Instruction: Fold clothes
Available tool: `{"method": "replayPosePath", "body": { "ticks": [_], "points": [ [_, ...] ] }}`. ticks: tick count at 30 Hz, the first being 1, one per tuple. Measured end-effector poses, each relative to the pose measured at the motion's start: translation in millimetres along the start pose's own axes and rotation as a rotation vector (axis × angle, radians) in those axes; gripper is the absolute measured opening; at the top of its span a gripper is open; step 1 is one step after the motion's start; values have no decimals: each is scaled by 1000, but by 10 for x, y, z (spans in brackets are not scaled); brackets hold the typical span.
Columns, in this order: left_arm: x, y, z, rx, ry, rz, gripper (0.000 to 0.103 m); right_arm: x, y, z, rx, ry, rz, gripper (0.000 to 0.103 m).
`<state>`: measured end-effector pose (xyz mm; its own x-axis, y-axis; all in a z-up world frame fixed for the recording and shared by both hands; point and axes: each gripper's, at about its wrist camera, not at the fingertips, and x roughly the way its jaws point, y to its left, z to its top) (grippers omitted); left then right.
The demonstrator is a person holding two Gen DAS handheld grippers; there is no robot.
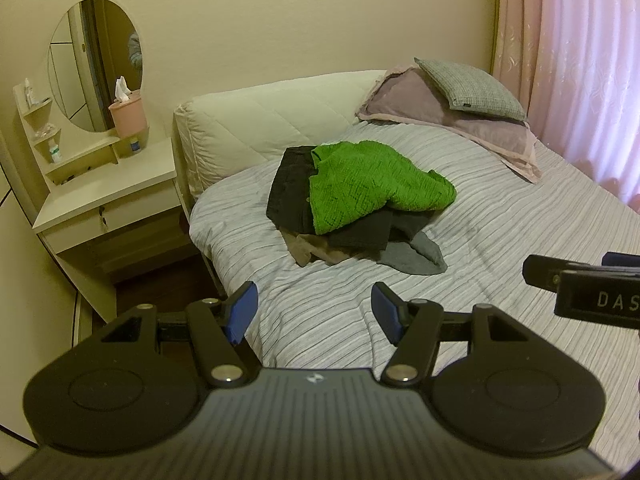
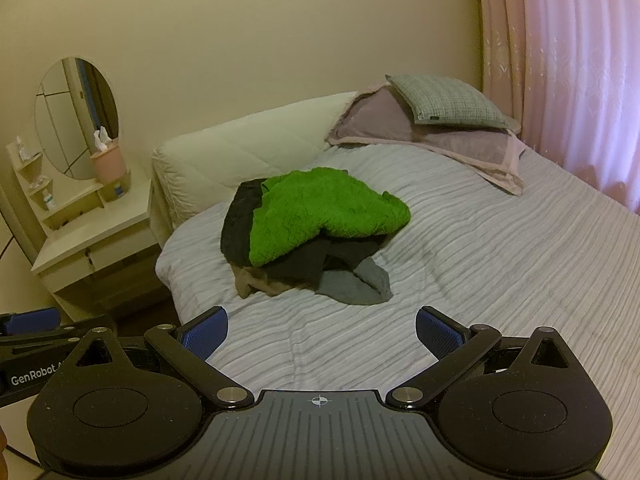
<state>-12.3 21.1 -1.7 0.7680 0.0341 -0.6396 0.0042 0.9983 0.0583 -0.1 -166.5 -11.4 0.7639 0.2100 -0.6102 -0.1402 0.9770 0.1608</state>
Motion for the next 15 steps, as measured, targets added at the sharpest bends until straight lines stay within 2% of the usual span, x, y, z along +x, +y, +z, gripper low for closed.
{"method": "replayPosePath", "body": {
  "ticks": [15],
  "points": [
    [91,14,19,24,44,-8,59,92,-9,5,34,42,-10,102]
  ]
}}
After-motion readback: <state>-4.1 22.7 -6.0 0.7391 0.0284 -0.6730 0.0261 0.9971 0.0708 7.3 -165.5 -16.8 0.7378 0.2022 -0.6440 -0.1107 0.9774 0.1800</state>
